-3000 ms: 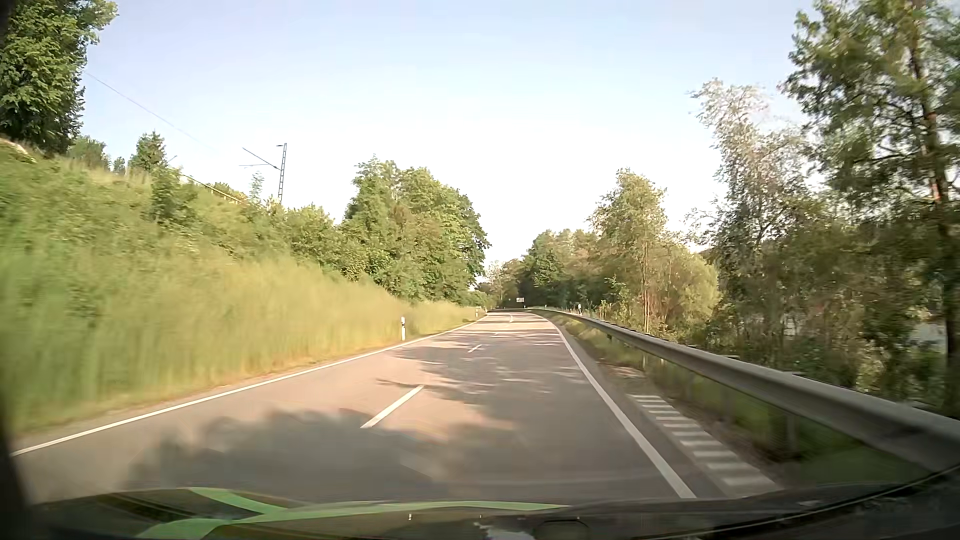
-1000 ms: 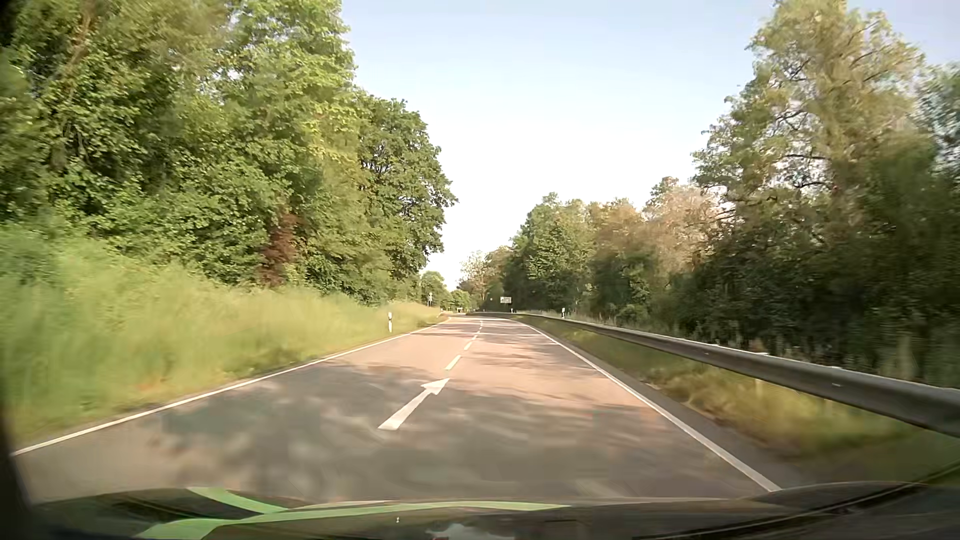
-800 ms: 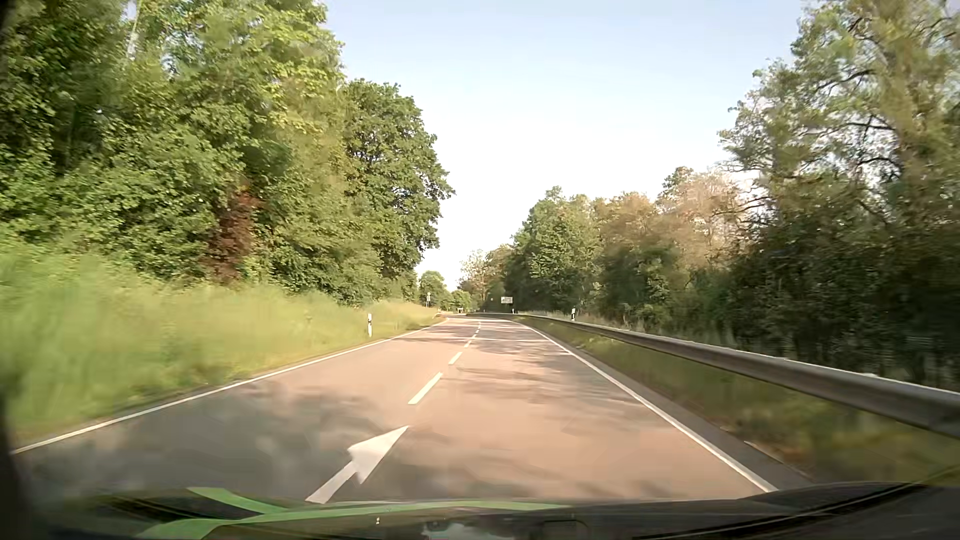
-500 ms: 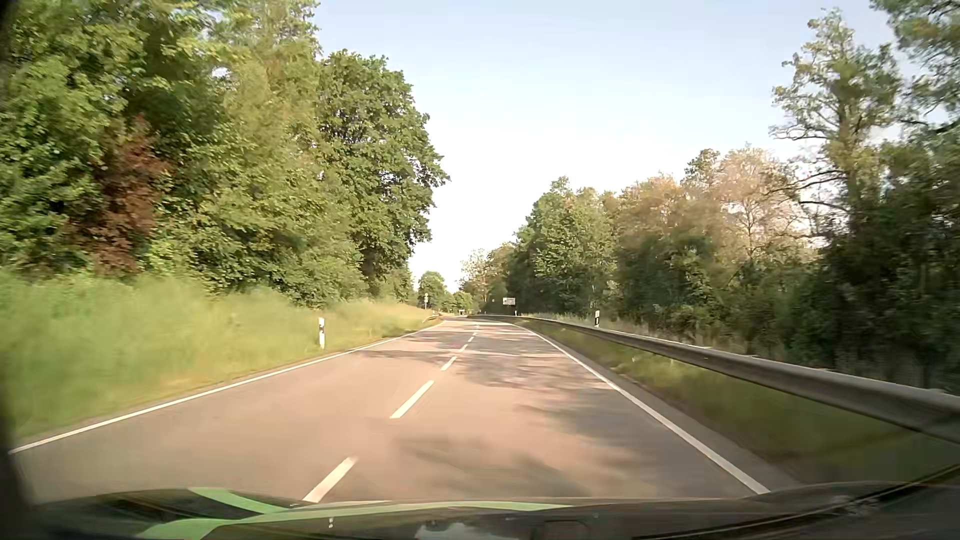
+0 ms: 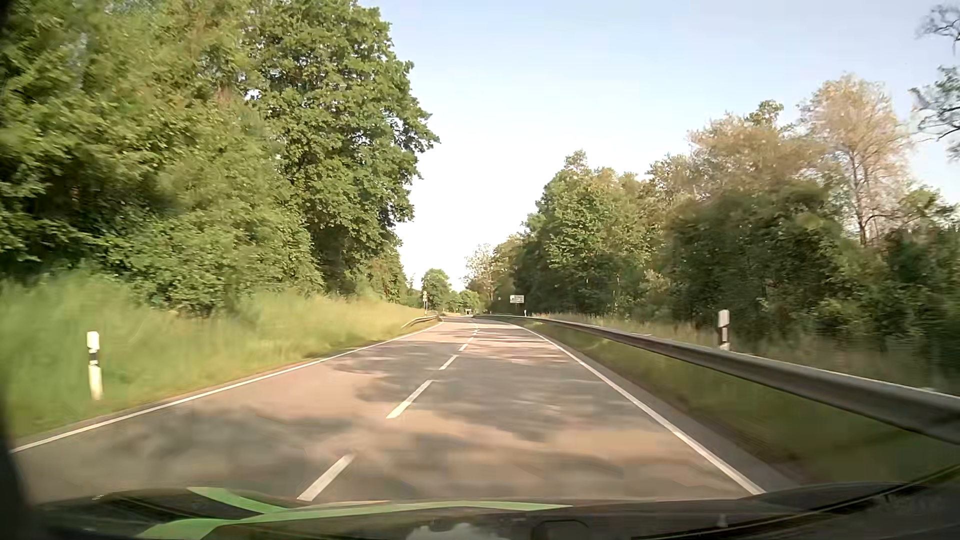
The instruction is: Follow the waypoints while adhering to traffic rules and regulations
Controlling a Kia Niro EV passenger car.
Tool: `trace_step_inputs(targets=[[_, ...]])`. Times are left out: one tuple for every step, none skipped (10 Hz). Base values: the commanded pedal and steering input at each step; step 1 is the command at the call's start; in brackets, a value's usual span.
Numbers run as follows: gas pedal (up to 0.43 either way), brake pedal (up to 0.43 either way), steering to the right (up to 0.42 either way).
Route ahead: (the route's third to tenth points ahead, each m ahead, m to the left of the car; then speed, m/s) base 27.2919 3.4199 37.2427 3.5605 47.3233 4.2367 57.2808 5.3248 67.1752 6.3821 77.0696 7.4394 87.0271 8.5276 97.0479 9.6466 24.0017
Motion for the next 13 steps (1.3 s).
trace_step_inputs(targets=[[0.209, 0.0, -0.009], [0.22, 0.0, -0.009], [0.22, 0.0, -0.009], [0.22, 0.0, -0.009], [0.22, 0.0, -0.009], [0.22, 0.0, -0.01], [0.209, 0.0, -0.009], [0.177, 0.0, -0.009], [0.169, 0.0, -0.009], [0.169, 0.0, -0.008], [0.169, 0.0, -0.008], [0.177, 0.0, -0.008], [0.197, 0.0, -0.008]])
